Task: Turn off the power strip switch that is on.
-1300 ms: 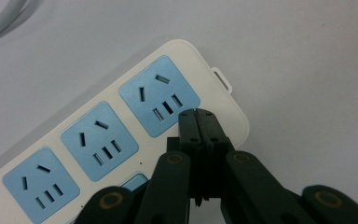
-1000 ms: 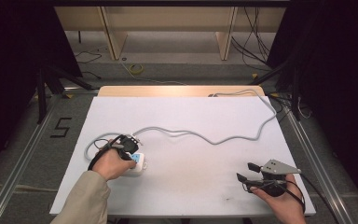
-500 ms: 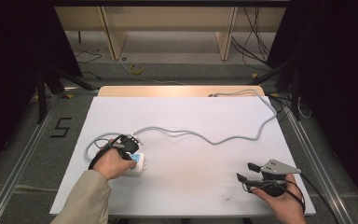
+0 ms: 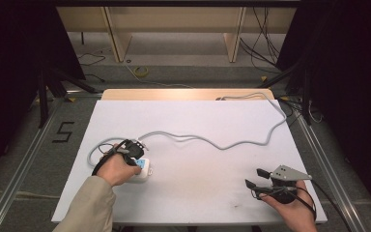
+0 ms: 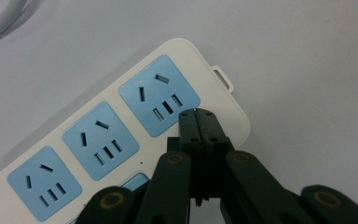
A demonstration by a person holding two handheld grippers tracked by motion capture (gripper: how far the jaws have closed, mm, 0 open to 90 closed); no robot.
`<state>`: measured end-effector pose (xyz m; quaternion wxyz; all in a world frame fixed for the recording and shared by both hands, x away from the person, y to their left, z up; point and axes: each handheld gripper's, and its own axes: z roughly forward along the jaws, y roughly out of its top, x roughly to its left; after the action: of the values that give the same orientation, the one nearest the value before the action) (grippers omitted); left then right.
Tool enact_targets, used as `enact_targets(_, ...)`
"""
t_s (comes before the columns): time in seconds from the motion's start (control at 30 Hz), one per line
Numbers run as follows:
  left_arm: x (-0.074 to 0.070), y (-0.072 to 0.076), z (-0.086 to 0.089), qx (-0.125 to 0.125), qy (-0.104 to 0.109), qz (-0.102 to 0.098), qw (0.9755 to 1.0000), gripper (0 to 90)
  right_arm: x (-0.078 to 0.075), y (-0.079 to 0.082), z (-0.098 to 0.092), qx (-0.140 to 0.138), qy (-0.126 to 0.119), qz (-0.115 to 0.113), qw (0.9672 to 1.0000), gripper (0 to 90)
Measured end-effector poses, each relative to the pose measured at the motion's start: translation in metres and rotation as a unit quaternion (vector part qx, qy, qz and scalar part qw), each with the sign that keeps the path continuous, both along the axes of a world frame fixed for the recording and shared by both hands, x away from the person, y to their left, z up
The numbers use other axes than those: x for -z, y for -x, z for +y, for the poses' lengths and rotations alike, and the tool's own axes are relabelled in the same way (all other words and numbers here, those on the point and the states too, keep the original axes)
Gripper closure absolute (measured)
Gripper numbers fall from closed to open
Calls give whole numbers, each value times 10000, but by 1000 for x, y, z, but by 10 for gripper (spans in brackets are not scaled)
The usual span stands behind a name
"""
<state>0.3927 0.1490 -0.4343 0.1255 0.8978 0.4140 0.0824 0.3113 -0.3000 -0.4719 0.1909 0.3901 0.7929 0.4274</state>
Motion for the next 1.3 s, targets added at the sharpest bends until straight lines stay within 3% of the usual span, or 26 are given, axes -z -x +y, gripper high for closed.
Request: enact_targets(1.3,1,1,-1,65,-45,-37,10000,900,0,0,0,-11,9,2,10000,383)
